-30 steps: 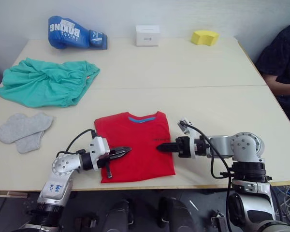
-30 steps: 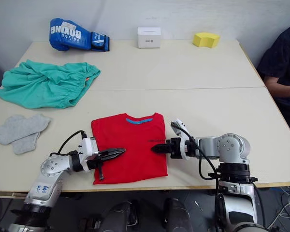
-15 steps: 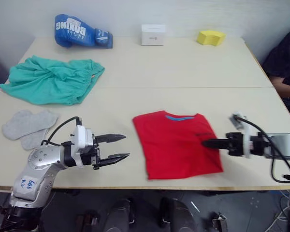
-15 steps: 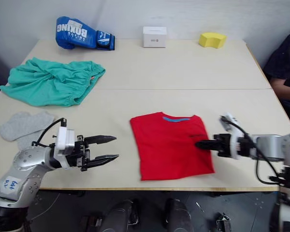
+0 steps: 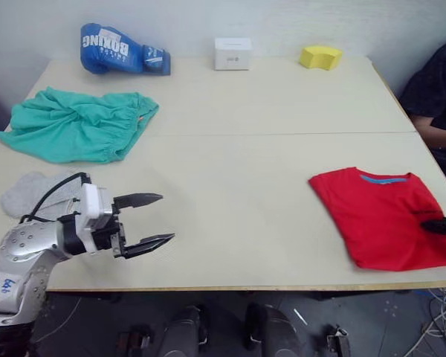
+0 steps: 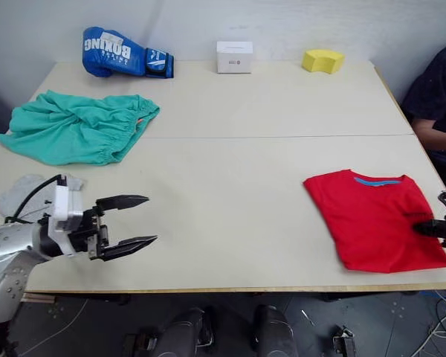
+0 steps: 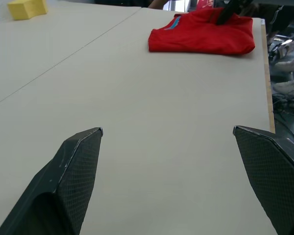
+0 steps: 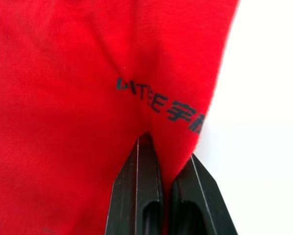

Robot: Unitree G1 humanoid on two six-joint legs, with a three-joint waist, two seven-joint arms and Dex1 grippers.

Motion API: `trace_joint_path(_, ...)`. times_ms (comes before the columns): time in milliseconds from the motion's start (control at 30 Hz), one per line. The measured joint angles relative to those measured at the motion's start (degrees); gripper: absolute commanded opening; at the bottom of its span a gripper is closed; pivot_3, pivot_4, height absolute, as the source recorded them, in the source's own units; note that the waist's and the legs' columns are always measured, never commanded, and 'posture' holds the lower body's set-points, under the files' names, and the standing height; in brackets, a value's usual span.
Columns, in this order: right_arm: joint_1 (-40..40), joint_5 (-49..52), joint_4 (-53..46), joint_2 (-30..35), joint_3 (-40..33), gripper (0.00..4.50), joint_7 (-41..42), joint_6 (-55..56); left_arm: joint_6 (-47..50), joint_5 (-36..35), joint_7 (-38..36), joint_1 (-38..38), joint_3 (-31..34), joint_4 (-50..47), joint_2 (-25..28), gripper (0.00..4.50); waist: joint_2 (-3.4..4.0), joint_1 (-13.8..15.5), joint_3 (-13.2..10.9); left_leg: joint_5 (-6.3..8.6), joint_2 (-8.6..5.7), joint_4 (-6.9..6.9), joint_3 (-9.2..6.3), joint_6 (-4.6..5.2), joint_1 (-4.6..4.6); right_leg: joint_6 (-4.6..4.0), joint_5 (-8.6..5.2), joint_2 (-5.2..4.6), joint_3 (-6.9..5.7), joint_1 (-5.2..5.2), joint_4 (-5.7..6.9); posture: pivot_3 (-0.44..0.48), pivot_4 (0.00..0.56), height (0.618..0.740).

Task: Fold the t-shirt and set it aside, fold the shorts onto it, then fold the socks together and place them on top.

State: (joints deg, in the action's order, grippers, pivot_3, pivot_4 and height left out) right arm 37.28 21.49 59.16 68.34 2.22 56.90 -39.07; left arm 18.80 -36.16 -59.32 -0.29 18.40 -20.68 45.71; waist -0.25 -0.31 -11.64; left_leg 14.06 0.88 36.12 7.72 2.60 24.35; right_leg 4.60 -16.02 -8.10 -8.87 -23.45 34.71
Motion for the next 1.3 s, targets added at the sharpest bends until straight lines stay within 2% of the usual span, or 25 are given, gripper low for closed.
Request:
trace_joint_path(33,0.82,-0.94,0.94,-0.23,-0.01,0.0,0.53,-0.06,0.07,-0.04,0.02,0.21,0.32,-0.1,0.0,4.47,0.0,0.01,0.0,0.0,0.01,0.0,0.0,0.0,0.0,-0.02,0.04,0.0,0.04,0.01,-0.06,0.0,0.15,0.74)
trace_joint_path(133,3.5,-3.19,4.01,-1.5,-0.86,0.68,0.2,0.41,0.88,-0.67,0.34,0.94,0.86,-1.19,-0.07,4.5,-0.02,-0.01,0.01,0.01,0.05,-0.01,0.0,0.0,0.01,-0.05,0.14,0.02,0.48,0.03,-0.19,0.0,0.15,0.74)
trace_joint_path(167,3.75,-3.95,4.35,-1.67,-1.03,1.09,0.0,1.32,1.22,-0.94,0.44,1.2,0.89,-1.43,-0.14,4.5,-0.02,-0.01,0.01,0.01,0.05,-0.03,0.03,-0.01,0.01,-0.04,0.16,0.02,0.52,0.02,-0.21,0.0,0.15,0.74)
trace_joint_path(200,3.81,-4.49,4.39,-1.75,-1.08,1.18,0.0,1.87,1.36,-1.17,0.44,1.47,0.9,-1.54,-0.16,4.5,-0.01,-0.01,0.01,0.02,0.05,-0.03,0.06,-0.01,0.01,-0.04,0.16,0.02,0.54,0.01,-0.21,0.0,0.15,0.74)
trace_joint_path(300,3.45,-7.25,4.34,-1.65,-1.23,2.17,1.15,4.72,1.99,-1.65,0.4,2.99,0.87,-1.75,-0.18,4.5,-0.01,-0.06,0.01,0.05,0.12,-0.07,0.23,-0.05,-0.01,-0.04,0.16,0.12,0.7,-0.09,-0.2,0.0,0.15,0.74)
trace_joint_path(367,1.74,-9.57,3.85,-0.61,-1.28,2.88,1.13,10.7,1.83,-1.66,0.36,3.17,0.93,-1.7,-0.18,4.5,0.01,0.0,0.0,0.06,0.16,-0.07,0.37,-0.07,-0.01,-0.04,0.16,0.19,0.8,-0.16,-0.19,0.0,0.15,0.74)
trace_joint_path(433,1.12,-11.7,2.45,1.28,-1.6,3.54,0.25,18.54,1.5,-1.52,0.44,3.42,1.0,-1.31,-0.22,4.5,0.34,0.11,-0.13,0.07,0.13,-0.06,0.59,-0.05,-0.01,0.07,0.22,0.2,1.0,-0.26,-0.16,0.0,0.15,0.74)
trace_joint_path(500,1.03,-12.75,-1.06,3.16,-3.68,4.27,-1.29,29.05,0.87,-1.2,1.09,3.47,1.4,-0.82,-0.81,4.5,0.62,0.04,-0.15,0.11,0.12,-0.05,0.81,0.01,-0.09,0.19,0.28,0.3,1.09,-0.3,-0.16,0.0,0.15,0.74)
trace_joint_path(533,1.03,-13.02,-3.46,3.8,-5.51,4.48,-1.88,35.3,0.26,-0.85,1.54,3.47,1.69,-0.57,-1.2,4.5,0.63,-0.11,-0.15,0.12,0.16,-0.04,0.87,0.0,-0.18,0.2,0.29,0.35,1.11,-0.28,-0.17,0.0,0.15,0.74)
trace_joint_path(600,1.03,-12.83,-7.75,4.21,-8.85,4.48,-2.11,44.32,-0.82,-0.06,2.26,3.74,1.99,0.81,-2.27,4.5,0.59,-0.71,-0.14,0.16,0.3,-0.03,0.91,-0.05,-0.22,0.18,0.3,0.49,1.16,-0.25,-0.19,0.0,0.15,0.74)
trace_joint_path(700,-3.11,-9.59,-16.1,3.47,-13.79,4.48,-0.03,49.09,-4.46,3.89,6.42,4.58,3.54,4.89,-5.36,4.5,0.5,-1.11,-0.12,0.2,0.46,-0.04,0.88,-0.12,-0.21,0.08,0.32,0.58,1.32,-0.25,-0.23,0.0,0.15,0.74)
trace_joint_path(767,-9.04,-7.22,-24.44,-0.33,-16.34,4.48,0.24,49.37,-7.21,6.45,10.25,5.24,6.05,8.36,-7.38,4.5,0.14,-1.25,0.07,0.26,0.66,0.04,0.87,-0.19,-0.22,0.0,0.28,0.74,1.3,-0.22,-0.18,0.0,0.15,0.74)
trace_joint_path(833,-14.45,-5.64,-32.79,-4.8,-17.18,4.48,-0.65,48.85,-9.54,7.79,12.35,6.81,8.59,10.67,-8.67,4.5,0.08,-1.38,0.06,0.27,0.69,0.03,0.89,-0.17,-0.22,0.0,0.28,0.76,1.31,-0.23,-0.18,0.0,0.15,0.74)
trace_joint_path(967,-21.32,-0.79,-52.09,-15.94,-16.03,4.48,-5.46,41.28,-13.77,9.24,15.07,13.49,15.78,15.15,-10.66,4.5,0.1,-1.42,0.05,0.41,0.7,0.06,0.93,-0.1,-0.22,-0.06,0.27,0.73,1.43,-0.3,-0.09,0.0,0.15,0.74)
trace_joint_path(1000,-21.96,-0.53,-54.19,-16.63,-15.73,4.48,-5.68,40.78,-14.02,9.27,15.46,14.29,16.67,15.56,-11.0,4.5,0.1,-1.26,0.05,0.47,0.7,0.07,0.92,0.0,-0.22,-0.07,0.27,0.71,1.42,-0.31,-0.08,0.0,0.15,0.74)
trace_joint_path(1033,-22.5,-0.01,-58.43,-18.84,-15.69,4.48,-7.37,38.99,-14.74,9.22,16.22,16.2,18.84,16.59,-11.8,4.5,0.11,-1.06,0.05,0.47,0.49,-0.07,0.39,0.23,-0.14,-0.09,0.28,0.54,0.97,0.09,-0.26,0.0,0.15,0.74)
trace_joint_path(1067,-22.98,0.48,-60.61,-20.25,-15.68,4.48,-8.21,38.44,-14.93,9.22,16.77,16.99,19.87,17.18,-12.05,4.5,0.16,-1.45,0.05,0.19,0.06,-0.29,-0.58,0.37,-0.19,0.03,0.22,0.08,-0.03,0.69,-0.42,0.0,0.15,0.74)
trace_joint_path(1133,-23.86,0.79,-65.07,-23.41,-14.62,4.48,-10.1,37.18,-15.88,9.21,18.31,18.48,22.62,17.67,-13.17,4.5,0.14,-1.77,0.06,-0.15,-0.56,-0.46,-1.92,0.49,-0.21,0.35,-0.02,-0.45,-1.31,1.25,-0.28,0.0,0.15,0.74)
trace_joint_path(1167,-24.41,0.66,-67.94,-25.39,-13.0,4.48,-10.83,36.95,-16.56,9.29,19.93,19.83,24.83,18.86,-13.94,4.5,-0.06,-1.36,0.12,-0.04,-0.46,-0.28,-1.63,0.4,-0.14,0.33,-0.26,-0.38,-0.63,0.95,-0.22,0.0,0.15,0.74)
trace_joint_path(1300,-28.78,-1.27,-70.06,-30.2,-10.42,4.48,-12.38,38.6,-16.88,9.69,26.76,23.3,31.54,24.53,-15.61,4.5,-0.06,0.72,0.13,0.08,-0.44,-0.2,-1.58,0.37,-0.11,0.23,-0.31,-0.37,-0.46,0.95,-0.35,0.0,0.15,0.74)
